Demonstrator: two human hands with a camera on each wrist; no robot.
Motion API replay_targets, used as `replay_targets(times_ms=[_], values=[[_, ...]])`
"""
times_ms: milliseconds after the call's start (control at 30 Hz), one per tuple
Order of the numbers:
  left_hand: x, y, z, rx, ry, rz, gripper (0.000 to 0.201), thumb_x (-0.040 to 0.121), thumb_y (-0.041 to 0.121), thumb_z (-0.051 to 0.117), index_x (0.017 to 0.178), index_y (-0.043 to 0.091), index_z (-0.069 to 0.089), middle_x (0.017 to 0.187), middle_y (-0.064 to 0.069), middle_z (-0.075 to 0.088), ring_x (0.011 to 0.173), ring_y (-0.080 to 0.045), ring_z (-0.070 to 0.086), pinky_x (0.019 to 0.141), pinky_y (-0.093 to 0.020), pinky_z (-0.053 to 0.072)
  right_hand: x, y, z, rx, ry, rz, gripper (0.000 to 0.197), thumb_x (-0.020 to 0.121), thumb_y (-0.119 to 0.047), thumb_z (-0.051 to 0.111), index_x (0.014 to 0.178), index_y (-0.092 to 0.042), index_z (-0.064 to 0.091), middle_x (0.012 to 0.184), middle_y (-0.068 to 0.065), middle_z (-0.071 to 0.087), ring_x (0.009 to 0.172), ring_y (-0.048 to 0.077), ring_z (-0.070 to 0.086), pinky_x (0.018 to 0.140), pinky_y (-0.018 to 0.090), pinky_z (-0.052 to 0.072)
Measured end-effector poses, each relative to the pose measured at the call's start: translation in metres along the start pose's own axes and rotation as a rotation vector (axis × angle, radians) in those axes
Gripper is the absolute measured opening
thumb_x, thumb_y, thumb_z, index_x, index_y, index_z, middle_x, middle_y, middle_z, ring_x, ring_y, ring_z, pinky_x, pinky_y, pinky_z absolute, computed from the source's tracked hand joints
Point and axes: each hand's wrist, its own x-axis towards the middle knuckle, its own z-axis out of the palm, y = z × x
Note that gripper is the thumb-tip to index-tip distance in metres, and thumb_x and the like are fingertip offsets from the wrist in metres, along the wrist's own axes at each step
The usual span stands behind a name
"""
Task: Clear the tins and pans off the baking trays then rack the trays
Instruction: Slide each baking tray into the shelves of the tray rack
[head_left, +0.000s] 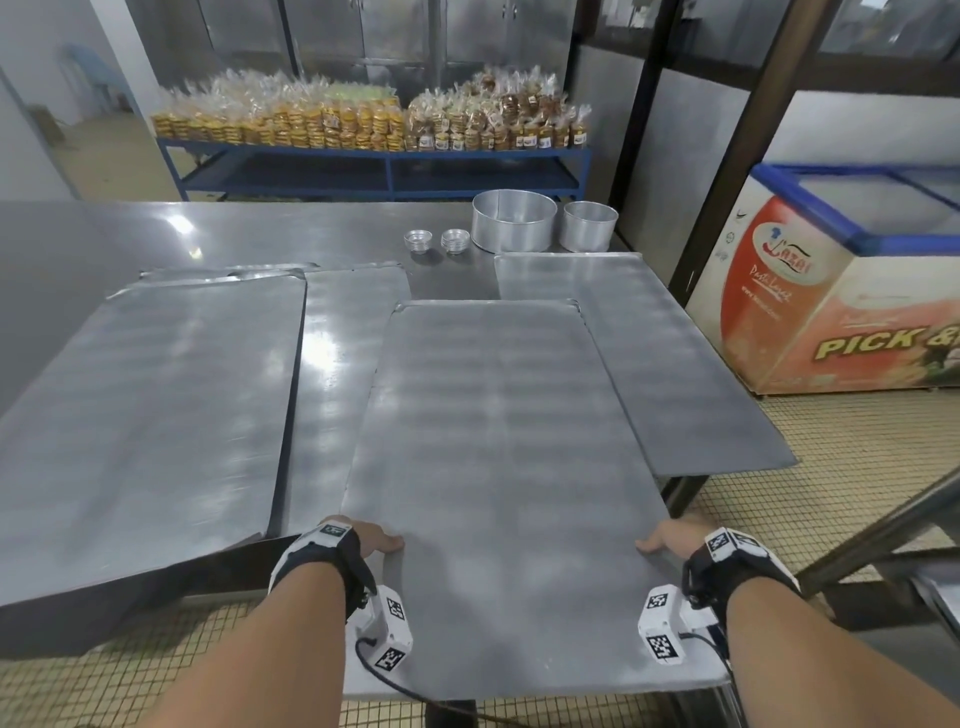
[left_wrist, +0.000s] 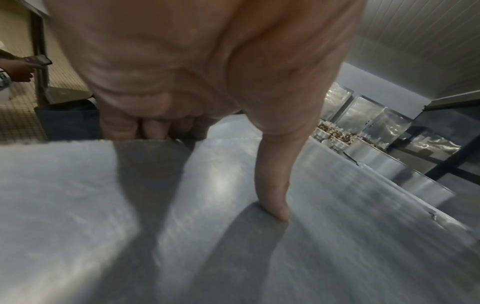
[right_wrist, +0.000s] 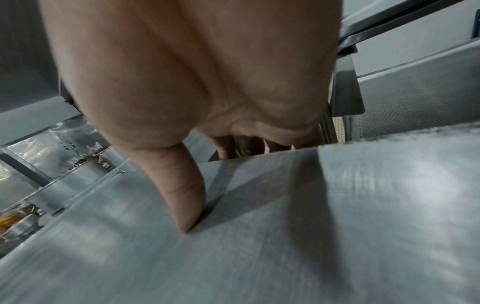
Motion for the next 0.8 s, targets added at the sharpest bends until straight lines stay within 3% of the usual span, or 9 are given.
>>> replay_targets(times_ms=[100, 233, 333, 400, 500, 567, 633, 733, 800], values=[[0.012, -0.003, 0.002, -0.026, 0.021, -0.003, 0.065, 0.096, 0.048, 0.056, 0.148, 0.012, 0.041, 0.152, -0.010, 0.042, 0.137, -0.026, 0.044, 0.092, -0.022, 0.045, -0.001, -0.002, -0.003, 0.055, -0.040, 0.029, 0.065, 0.076, -0.016, 0.082, 0.130, 0.006, 0.054, 0.117, 0.015, 0.059, 0.096, 0.030, 0.055, 0.080, 0.030, 0.040], [0.015, 0.000, -0.016, -0.056, 0.005, 0.035, 0.072, 0.095, 0.029, 0.061, 0.156, 0.016, 0.025, 0.157, -0.009, 0.031, 0.142, -0.030, 0.037, 0.114, -0.035, 0.034, 0.001, -0.013, -0.003, 0.148, -0.036, 0.013, 0.068, 0.077, -0.022, 0.082, 0.133, 0.006, 0.054, 0.125, 0.018, 0.059, 0.103, 0.033, 0.057, 0.085, 0.032, 0.043], [0.017, -0.001, -0.021, -0.078, 0.007, 0.023, 0.088, 0.083, 0.024, 0.076, 0.155, 0.020, 0.024, 0.154, -0.011, 0.036, 0.138, -0.032, 0.042, 0.113, -0.038, 0.037, 0.003, -0.027, 0.002, 0.252, 0.018, -0.016, 0.073, 0.079, -0.031, 0.082, 0.135, 0.005, 0.053, 0.133, 0.019, 0.059, 0.117, 0.034, 0.059, 0.088, 0.031, 0.044], [0.022, -0.003, -0.014, -0.152, 0.010, -0.043, 0.085, 0.078, 0.021, 0.076, 0.150, 0.022, 0.031, 0.146, -0.015, 0.045, 0.126, -0.035, 0.053, 0.107, -0.039, 0.045, 0.006, -0.034, 0.006, 0.289, 0.053, -0.023, 0.075, 0.073, -0.040, 0.084, 0.131, 0.001, 0.059, 0.127, 0.017, 0.064, 0.113, 0.032, 0.063, 0.095, 0.033, 0.048], [0.036, -0.007, -0.004, -0.459, 0.045, -0.183, 0.074, 0.063, 0.041, 0.076, 0.127, 0.008, 0.060, 0.108, -0.018, 0.068, 0.095, -0.036, 0.070, 0.092, -0.041, 0.055, -0.002, -0.042, 0.011, 0.314, 0.094, -0.013, 0.075, 0.075, -0.039, 0.083, 0.132, 0.001, 0.055, 0.130, 0.015, 0.062, 0.119, 0.033, 0.059, 0.101, 0.033, 0.043], [0.060, -0.015, 0.005, -0.616, 0.049, -0.200, 0.063, 0.057, 0.039, 0.075, 0.114, 0.014, 0.070, 0.089, -0.019, 0.070, 0.074, -0.036, 0.072, 0.084, -0.044, 0.058, -0.003, -0.043, 0.014, 0.378, 0.124, -0.012, 0.072, 0.077, -0.031, 0.084, 0.134, 0.002, 0.052, 0.132, 0.017, 0.060, 0.121, 0.034, 0.058, 0.099, 0.032, 0.041], [0.078, -0.023, 0.012, -0.647, 0.031, -0.198, 0.063, 0.055, 0.040, 0.077, 0.113, 0.017, 0.069, 0.089, -0.020, 0.070, 0.071, -0.037, 0.073, 0.083, -0.048, 0.059, -0.003, -0.045, 0.015, 0.390, 0.129, -0.034, 0.070, 0.076, -0.026, 0.085, 0.132, -0.001, 0.053, 0.129, 0.016, 0.063, 0.119, 0.033, 0.060, 0.100, 0.033, 0.043], [0.085, -0.029, 0.019, -0.784, 0.069, -0.279, 0.081, 0.046, 0.067, 0.080, 0.096, 0.005, 0.067, 0.084, -0.019, 0.074, 0.072, -0.036, 0.074, 0.085, -0.045, 0.058, 0.000, -0.046, 0.012, 0.336, 0.093, -0.001, 0.083, 0.069, -0.033, 0.090, 0.136, -0.004, 0.051, 0.132, 0.014, 0.061, 0.121, 0.034, 0.059, 0.105, 0.038, 0.045], [0.069, -0.025, 0.020, -0.802, 0.053, -0.282, 0.092, 0.044, 0.076, 0.080, 0.099, 0.003, 0.067, 0.088, -0.020, 0.074, 0.077, -0.036, 0.074, 0.087, -0.045, 0.058, 0.017, -0.038, 0.014, 0.313, 0.084, 0.012, 0.092, 0.063, -0.039, 0.092, 0.137, -0.004, 0.051, 0.133, 0.014, 0.061, 0.120, 0.034, 0.060, 0.106, 0.041, 0.045]])
